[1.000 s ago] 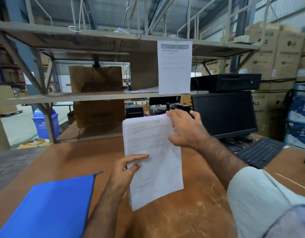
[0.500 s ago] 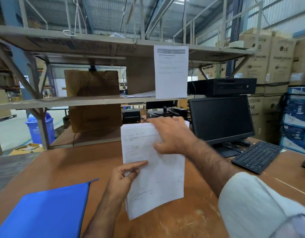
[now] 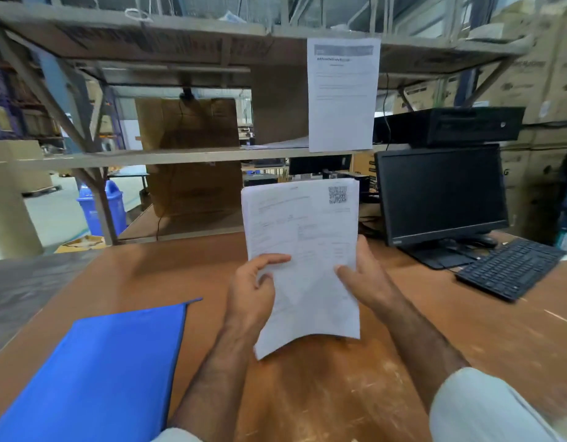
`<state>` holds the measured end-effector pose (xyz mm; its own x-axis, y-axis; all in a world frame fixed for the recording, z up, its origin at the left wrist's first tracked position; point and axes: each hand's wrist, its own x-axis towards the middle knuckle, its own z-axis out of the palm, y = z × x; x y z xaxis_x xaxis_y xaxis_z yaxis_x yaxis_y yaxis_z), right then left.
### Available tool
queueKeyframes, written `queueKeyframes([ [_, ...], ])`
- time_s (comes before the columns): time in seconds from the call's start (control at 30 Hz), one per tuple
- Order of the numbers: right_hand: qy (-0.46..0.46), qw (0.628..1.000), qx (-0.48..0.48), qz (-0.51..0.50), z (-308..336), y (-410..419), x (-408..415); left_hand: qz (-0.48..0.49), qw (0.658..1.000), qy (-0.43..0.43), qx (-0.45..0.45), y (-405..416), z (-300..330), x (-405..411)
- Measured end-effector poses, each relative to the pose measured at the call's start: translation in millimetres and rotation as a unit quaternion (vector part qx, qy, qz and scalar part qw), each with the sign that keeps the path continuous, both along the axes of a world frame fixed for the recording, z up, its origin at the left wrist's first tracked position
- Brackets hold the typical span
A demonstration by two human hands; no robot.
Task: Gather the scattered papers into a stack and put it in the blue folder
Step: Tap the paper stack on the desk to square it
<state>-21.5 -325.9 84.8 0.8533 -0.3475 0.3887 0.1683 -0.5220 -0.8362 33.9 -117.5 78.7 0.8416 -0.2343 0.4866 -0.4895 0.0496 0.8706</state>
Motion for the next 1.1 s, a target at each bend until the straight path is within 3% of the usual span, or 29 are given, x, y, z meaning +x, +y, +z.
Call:
queueKeyframes([
  [0.17,-0.011,0.995,-0.077,-0.057,-9.3,10.7,-1.8,0.04,0.998,-0.032,0.034,-4.4,-24.8,19.5],
  [0.27,0.036,0.995,-0.086,-0.041,-38.0,11.5,-4.0,0.054,0.996,-0.015,0.064,-3.6,-52.6,19.6],
  [0.43,0.009,0.996,-0.081,-0.027,-39.5,-1.5,0.1,0.064,0.996,-0.025,0.065,-6.4,-43.5,24.3],
  [0.53,0.072,0.99,-0.121,-0.003,-53.4,-3.6,-4.3,0.056,0.992,-0.017,0.111,-2.8,-52.4,16.7],
  [0.6,0.065,0.988,-0.137,-0.011,-57.6,-5.6,-3.2,0.067,0.991,-0.025,0.116,-1.5,-52.7,15.3],
  [0.93,0.052,0.99,-0.12,-0.056,-67.6,-7.8,-5.7,0.077,0.987,-0.054,0.129,3.6,-57.0,8.2],
  [1.1,0.093,0.986,-0.122,-0.062,-74.8,-7.9,-10.4,0.053,0.983,-0.026,0.171,8.0,-57.1,3.3],
])
